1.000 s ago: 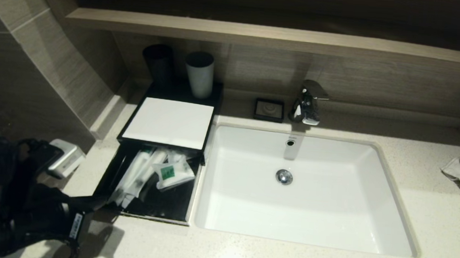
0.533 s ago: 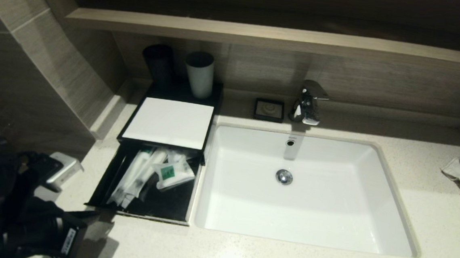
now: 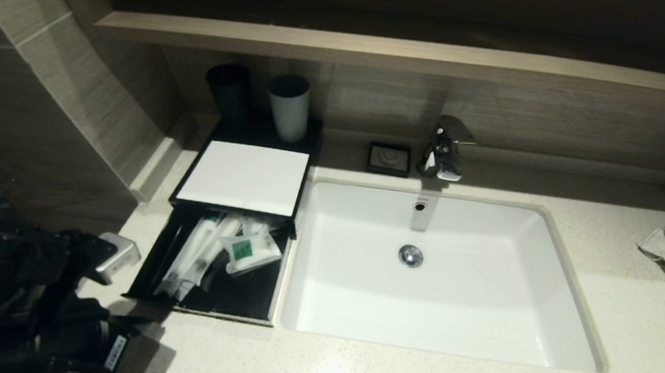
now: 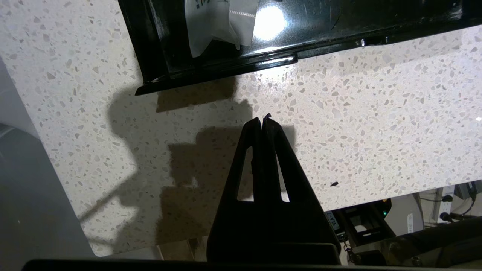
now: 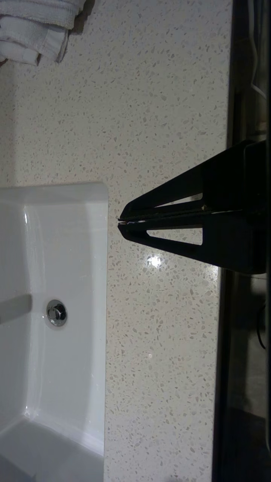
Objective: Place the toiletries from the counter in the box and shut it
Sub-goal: Close the drawer
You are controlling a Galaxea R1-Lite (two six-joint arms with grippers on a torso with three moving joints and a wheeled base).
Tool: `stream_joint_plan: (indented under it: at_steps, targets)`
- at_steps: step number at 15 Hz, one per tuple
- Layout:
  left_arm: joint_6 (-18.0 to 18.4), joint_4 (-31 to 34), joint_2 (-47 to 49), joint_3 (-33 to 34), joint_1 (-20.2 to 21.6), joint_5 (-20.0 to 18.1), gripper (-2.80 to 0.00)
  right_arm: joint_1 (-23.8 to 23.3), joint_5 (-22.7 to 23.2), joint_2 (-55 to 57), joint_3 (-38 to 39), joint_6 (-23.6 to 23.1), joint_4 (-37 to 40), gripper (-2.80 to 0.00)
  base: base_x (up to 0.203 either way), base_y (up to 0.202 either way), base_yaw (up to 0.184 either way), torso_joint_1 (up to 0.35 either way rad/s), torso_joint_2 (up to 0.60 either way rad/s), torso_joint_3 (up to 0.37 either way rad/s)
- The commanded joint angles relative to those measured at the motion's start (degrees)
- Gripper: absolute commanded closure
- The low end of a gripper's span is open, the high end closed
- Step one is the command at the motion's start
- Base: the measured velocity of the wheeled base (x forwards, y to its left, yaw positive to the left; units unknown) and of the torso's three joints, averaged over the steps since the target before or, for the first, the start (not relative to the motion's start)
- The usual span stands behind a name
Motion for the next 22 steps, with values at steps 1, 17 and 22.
stream_joint_plan:
  at_steps: [1,17,22]
  targets:
    - [0.0,0.0,1.6,-0.1,0.0,0.1,0.0,0.0,0.0,0.1,0.0,0.1,0.0,0.0,0.0,0.0,0.0,0.0,0.0,0.0]
    - [-3.9,-6.8,8.9,-1.5,0.0,0.2,0.0,0.0,0.0,0.1,0.0,0.0,0.0,0.0,0.0,0.0,0.0,0.0,0.0,0.0]
    - [-5.1,-10.0,10.8,-2.0,0.0,0.2,0.0,0.0,0.0,0.1,0.0,0.0,0.0,0.0,0.0,0.0,0.0,0.0,0.0,0.0]
